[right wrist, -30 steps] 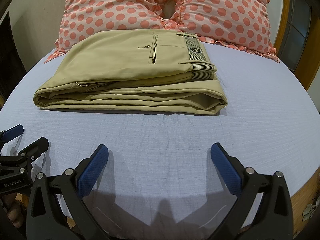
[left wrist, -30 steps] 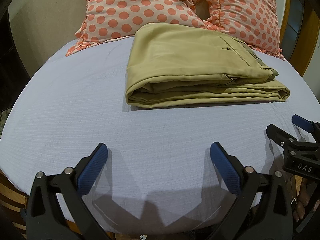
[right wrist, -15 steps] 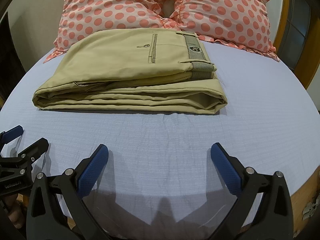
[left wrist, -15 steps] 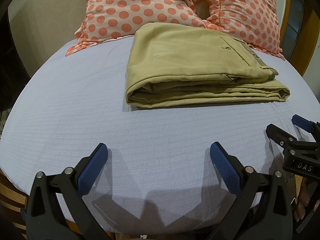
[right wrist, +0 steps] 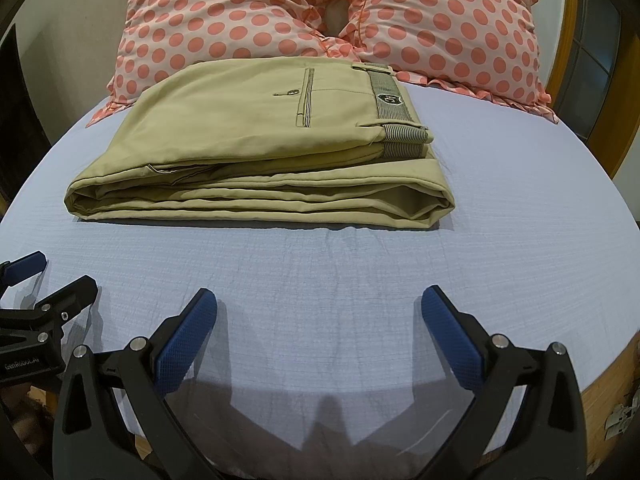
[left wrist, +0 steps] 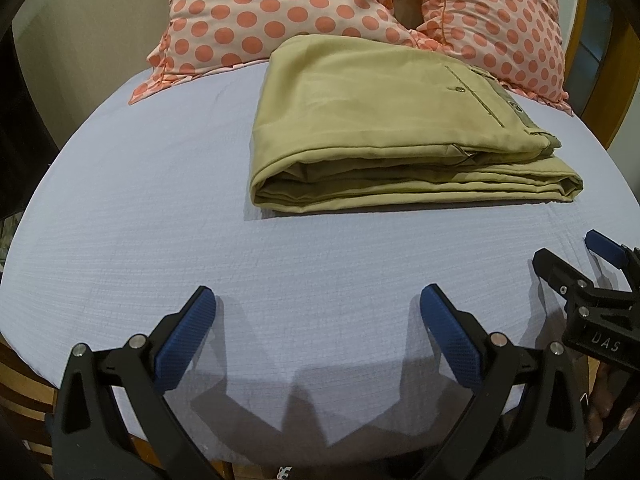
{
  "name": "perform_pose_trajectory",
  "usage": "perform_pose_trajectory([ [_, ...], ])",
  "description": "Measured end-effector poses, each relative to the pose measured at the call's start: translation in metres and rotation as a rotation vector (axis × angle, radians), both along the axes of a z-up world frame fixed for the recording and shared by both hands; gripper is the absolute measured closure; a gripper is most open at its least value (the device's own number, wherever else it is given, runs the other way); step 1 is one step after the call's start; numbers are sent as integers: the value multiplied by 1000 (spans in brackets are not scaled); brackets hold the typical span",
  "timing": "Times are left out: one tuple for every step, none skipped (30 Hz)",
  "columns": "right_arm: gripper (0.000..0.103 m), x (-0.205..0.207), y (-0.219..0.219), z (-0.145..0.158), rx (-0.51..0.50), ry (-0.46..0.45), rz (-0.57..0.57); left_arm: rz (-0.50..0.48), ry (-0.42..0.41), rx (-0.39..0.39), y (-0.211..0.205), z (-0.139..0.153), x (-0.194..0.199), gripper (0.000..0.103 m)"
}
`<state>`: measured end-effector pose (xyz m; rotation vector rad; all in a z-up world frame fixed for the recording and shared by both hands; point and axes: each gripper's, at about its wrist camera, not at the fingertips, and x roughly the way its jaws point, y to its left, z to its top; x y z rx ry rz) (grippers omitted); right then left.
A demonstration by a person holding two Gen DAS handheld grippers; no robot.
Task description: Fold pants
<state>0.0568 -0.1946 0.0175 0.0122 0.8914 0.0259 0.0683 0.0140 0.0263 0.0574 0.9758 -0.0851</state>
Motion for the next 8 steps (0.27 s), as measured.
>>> perform_pose_trajectory([
  [1, 0, 0, 0, 0, 0, 0, 1, 1, 0, 0, 0, 0, 2],
  [1, 0, 0, 0, 0, 0, 0, 0, 2, 1, 0, 0, 0, 2],
  [1, 0, 0, 0, 0, 0, 0, 0, 2, 1, 0, -1, -1, 2],
  [1, 0, 0, 0, 0, 0, 0, 1, 0, 1, 0, 0, -1, 2],
  [1, 0, 0, 0, 0, -1, 0, 1, 0, 1, 0, 0, -1, 2],
  [1, 0, 0, 0, 0, -1, 0, 0, 1, 1, 0, 0, -1, 2],
  [1, 0, 0, 0, 0, 0, 0, 0, 1, 1, 0, 0, -1, 2],
  [1, 0, 0, 0, 0, 0, 0, 0, 1, 1, 0, 0, -1, 2],
])
